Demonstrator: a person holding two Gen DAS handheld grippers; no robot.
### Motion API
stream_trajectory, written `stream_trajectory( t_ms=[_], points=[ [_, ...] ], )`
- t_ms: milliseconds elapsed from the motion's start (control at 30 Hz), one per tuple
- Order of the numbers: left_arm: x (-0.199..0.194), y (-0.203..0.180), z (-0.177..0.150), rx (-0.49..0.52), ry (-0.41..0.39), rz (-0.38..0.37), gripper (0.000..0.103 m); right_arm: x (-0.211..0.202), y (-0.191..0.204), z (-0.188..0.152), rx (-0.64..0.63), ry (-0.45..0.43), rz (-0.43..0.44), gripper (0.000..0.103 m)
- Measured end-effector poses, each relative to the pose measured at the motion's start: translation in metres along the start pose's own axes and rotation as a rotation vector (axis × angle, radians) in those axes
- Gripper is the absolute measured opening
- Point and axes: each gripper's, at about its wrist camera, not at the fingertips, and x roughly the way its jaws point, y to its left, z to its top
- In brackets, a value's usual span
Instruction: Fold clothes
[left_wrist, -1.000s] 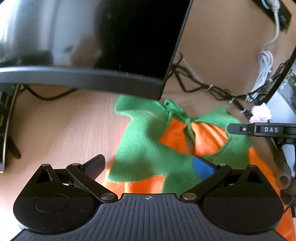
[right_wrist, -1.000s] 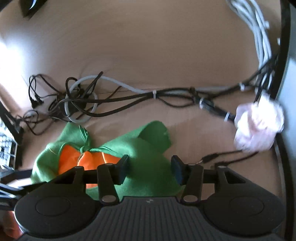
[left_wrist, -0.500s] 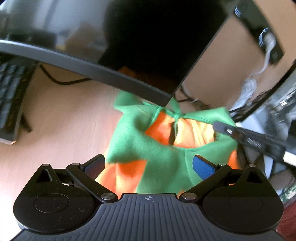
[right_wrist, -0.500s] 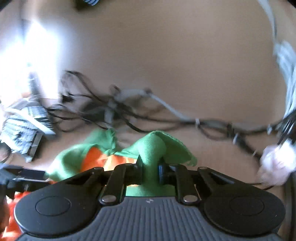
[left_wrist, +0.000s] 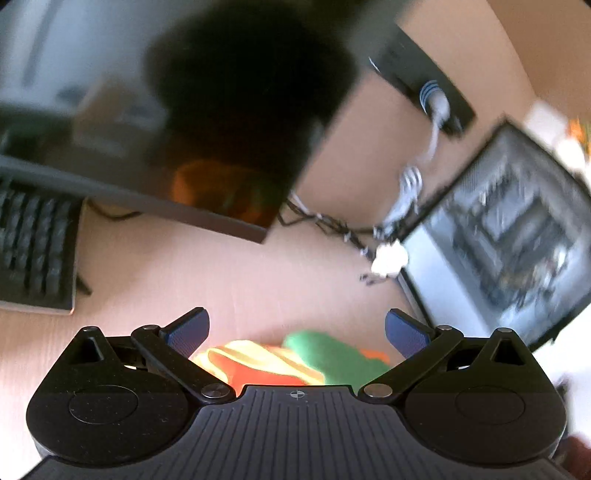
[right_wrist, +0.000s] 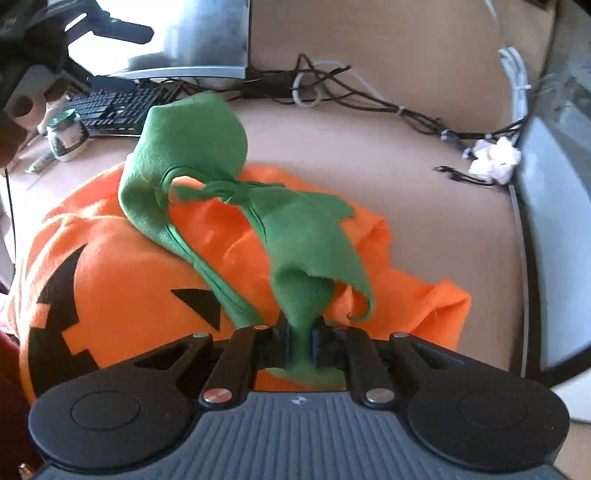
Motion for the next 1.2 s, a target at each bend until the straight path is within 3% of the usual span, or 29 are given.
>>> stream_trajectory(
  t_ms=[100, 167, 267, 400, 467, 533, 600, 700, 833, 1033, 1133, 1200],
  points=[
    [0.025, -0.017, -0.016, 0.170, 0.092, 0.085, 0.103, -0.015, 0.000, 0.002, 0.007, -0.027, -0.026, 0.018],
    [0.047, -0.024, -0.034, 0.296, 0.181, 0.190, 0.103, -0.031, -0.002, 0.000, 0.017, -0.044, -0.045, 0.038],
    [0.064, -0.022, -0.058, 0.399, 0.290, 0.288, 0.103, -0.057, -0.016, 0.000, 0.086, -0.091, -0.050, 0.048],
    [0.038, -0.016, -0.054, 0.340, 0.236, 0.256, 0.103, -0.075, -0.034, 0.000, 0.237, -0.174, -0.016, 0.048],
    [0.018, -0.011, -0.044, 0.223, 0.171, 0.143, 0.103, -0.069, -0.038, -0.001, 0.315, -0.187, 0.010, 0.048],
    [0.007, -0.003, -0.040, 0.097, 0.134, 0.009, 0.103, -0.047, -0.035, -0.005, 0.373, -0.138, 0.035, 0.048],
    [0.016, 0.002, -0.047, 0.043, 0.160, -0.041, 0.103, -0.019, -0.033, -0.015, 0.407, -0.048, 0.033, 0.048],
    [0.044, 0.018, -0.068, 0.012, 0.255, 0.046, 0.103, 0.004, -0.035, -0.024, 0.424, -0.017, 0.032, 0.048],
    [0.059, 0.027, -0.066, 0.017, 0.228, 0.064, 0.103, 0.025, -0.043, -0.016, 0.432, -0.026, 0.028, 0.048],
    [0.088, 0.034, -0.027, 0.055, 0.189, 0.150, 0.103, 0.074, -0.054, 0.042, 0.293, -0.079, -0.069, 0.047],
    [0.079, 0.030, -0.015, 0.077, 0.161, 0.159, 0.103, 0.075, -0.067, 0.065, 0.270, -0.085, -0.074, 0.047],
    [0.056, 0.020, -0.016, 0.123, 0.124, 0.157, 0.103, 0.057, -0.068, 0.069, 0.226, -0.111, -0.082, 0.053]
  ],
)
